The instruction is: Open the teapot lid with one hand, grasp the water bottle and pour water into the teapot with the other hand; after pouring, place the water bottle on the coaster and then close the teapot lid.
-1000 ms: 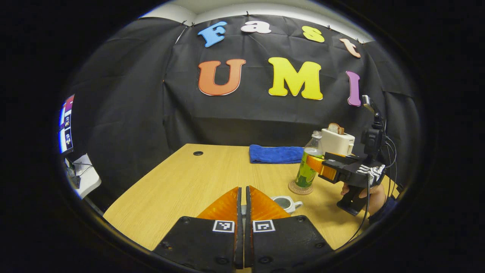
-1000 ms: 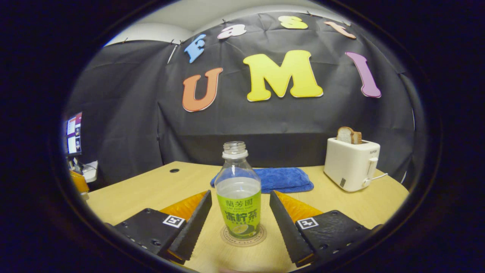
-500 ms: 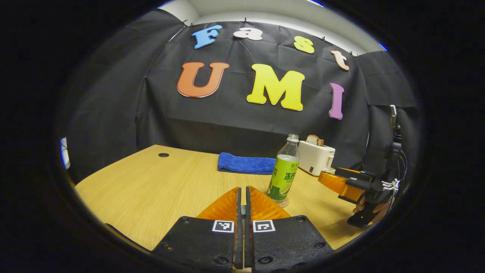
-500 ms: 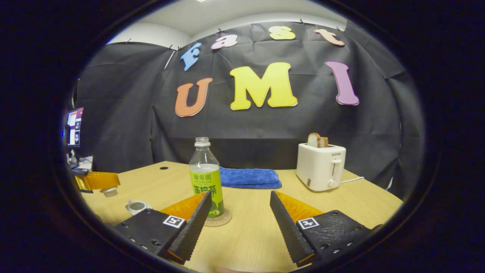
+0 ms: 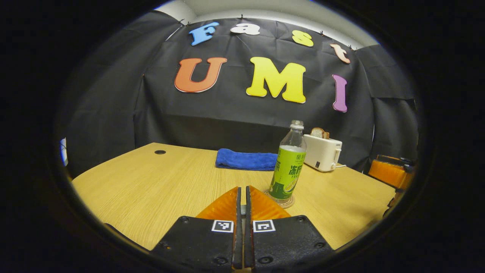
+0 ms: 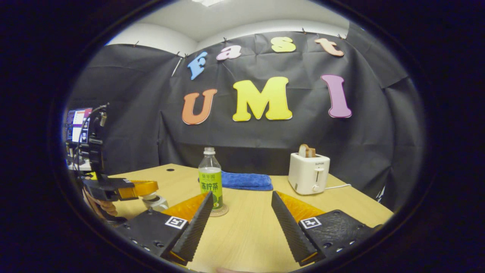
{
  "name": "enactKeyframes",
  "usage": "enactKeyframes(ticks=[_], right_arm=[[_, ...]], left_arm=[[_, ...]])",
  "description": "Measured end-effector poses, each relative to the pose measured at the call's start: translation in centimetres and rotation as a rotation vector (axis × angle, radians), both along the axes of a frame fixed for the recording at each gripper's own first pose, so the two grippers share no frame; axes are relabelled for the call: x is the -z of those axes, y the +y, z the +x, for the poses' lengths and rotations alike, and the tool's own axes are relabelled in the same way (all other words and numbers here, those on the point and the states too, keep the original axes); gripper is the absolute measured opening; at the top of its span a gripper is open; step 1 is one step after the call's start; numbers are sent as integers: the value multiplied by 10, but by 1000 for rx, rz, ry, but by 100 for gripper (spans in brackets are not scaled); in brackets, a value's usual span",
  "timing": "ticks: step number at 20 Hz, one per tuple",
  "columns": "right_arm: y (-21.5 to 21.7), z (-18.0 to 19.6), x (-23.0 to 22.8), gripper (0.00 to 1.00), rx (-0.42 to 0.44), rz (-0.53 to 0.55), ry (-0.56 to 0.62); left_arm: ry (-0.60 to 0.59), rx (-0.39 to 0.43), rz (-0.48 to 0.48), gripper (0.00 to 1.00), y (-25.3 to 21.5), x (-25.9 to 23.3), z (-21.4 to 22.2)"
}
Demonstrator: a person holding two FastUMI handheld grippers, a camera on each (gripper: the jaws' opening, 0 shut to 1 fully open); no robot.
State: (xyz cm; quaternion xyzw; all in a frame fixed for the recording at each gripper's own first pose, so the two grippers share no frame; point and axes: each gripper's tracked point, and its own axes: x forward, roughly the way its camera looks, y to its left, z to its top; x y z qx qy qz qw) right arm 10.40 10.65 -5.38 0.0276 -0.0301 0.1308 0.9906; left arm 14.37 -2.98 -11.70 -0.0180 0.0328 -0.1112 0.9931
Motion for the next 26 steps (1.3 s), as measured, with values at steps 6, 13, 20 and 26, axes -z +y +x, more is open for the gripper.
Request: enactKeyframes(ticks=[6,13,20,26], right_arm=[[-26,-23,-24,92,20,23,-69],[-30,-30,-34,92,18,21,-92],[-29,-38,-41,92,14,20,-102],[-28,-53,-53,93,17,-2,-127]], left_arm=[[-29,-64,100,5,1,3,9],[-30,-114,154,5,1,7,17],[4,-125,167,17,-2,15,13],[32,-58,119,63,-16,1,-1]])
